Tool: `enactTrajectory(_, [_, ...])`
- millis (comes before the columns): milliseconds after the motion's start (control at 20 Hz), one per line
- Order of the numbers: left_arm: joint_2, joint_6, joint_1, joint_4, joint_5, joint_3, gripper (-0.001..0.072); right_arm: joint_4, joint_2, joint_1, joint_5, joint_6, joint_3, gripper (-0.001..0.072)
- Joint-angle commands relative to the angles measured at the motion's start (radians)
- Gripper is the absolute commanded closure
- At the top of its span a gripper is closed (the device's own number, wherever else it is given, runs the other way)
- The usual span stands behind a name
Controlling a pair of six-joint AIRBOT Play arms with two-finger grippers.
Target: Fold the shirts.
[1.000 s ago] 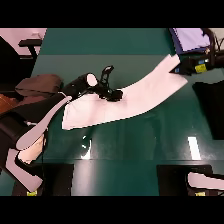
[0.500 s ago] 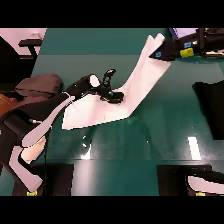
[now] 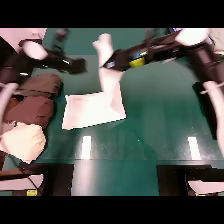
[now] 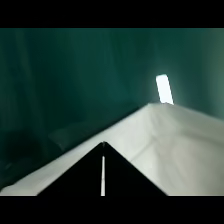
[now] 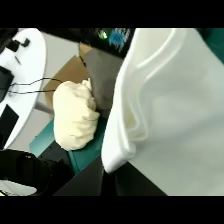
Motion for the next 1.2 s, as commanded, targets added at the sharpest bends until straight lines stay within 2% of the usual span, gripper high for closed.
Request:
enactTrajectory(0, [0.191, 0.000, 0.159, 0.097, -0.023, 0.000, 0.0681, 0.061, -0.140, 0.187, -0.183, -0.086, 0.040, 0.0446])
enactTrajectory(50, [0.224, 0.000, 0.192, 0.100, -0.029, 0.000, 0.0681, 0.060, -0.186, 0.216, -0.185, -0.086, 0.074, 0.0267])
enactTrajectory(100, [0.246, 0.001, 0.216, 0.100, -0.040, 0.000, 0.0681, 0.060, -0.230, 0.231, -0.143, -0.085, 0.117, 0.0193])
enactTrajectory(250, [0.271, 0.001, 0.251, 0.103, -0.095, 0.000, 0.0681, -0.016, -0.288, 0.200, 0.064, -0.052, 0.193, 0.0201])
enactTrajectory(350, [0.271, 0.017, 0.251, 0.102, -0.128, 0.000, 0.0681, -0.104, -0.265, 0.138, 0.138, -0.030, 0.146, 0.0202])
enactTrajectory(500, [0.271, 0.027, 0.251, 0.100, -0.153, 0.000, 0.0681, -0.245, -0.173, 0.004, 0.141, 0.018, -0.051, 0.0202])
enactTrajectory(650, [0.271, 0.027, 0.251, 0.098, -0.166, 0.000, 0.0681, -0.349, -0.074, -0.165, 0.086, 0.106, -0.298, 0.0201])
enactTrajectory(700, [0.271, 0.027, 0.251, 0.093, -0.165, 0.000, 0.0681, -0.335, -0.058, -0.219, 0.057, 0.123, -0.367, 0.0197])
enactTrajectory(750, [0.271, 0.027, 0.251, 0.088, -0.164, -0.001, 0.0681, -0.305, -0.053, -0.264, 0.035, 0.123, -0.425, 0.0127])
enactTrajectory(800, [0.271, 0.027, 0.251, 0.086, -0.165, -0.002, 0.0681, -0.275, -0.057, -0.297, 0.016, 0.122, -0.466, 0.0094])
enactTrajectory(950, [0.270, 0.027, 0.251, 0.067, -0.164, -0.003, 0.0681, -0.173, -0.106, -0.311, -0.029, 0.120, -0.522, 0.0095])
enactTrajectory(1150, [0.270, 0.027, 0.251, 0.055, -0.167, -0.003, 0.0681, -0.095, -0.232, -0.214, -0.039, 0.116, -0.438, 0.0099])
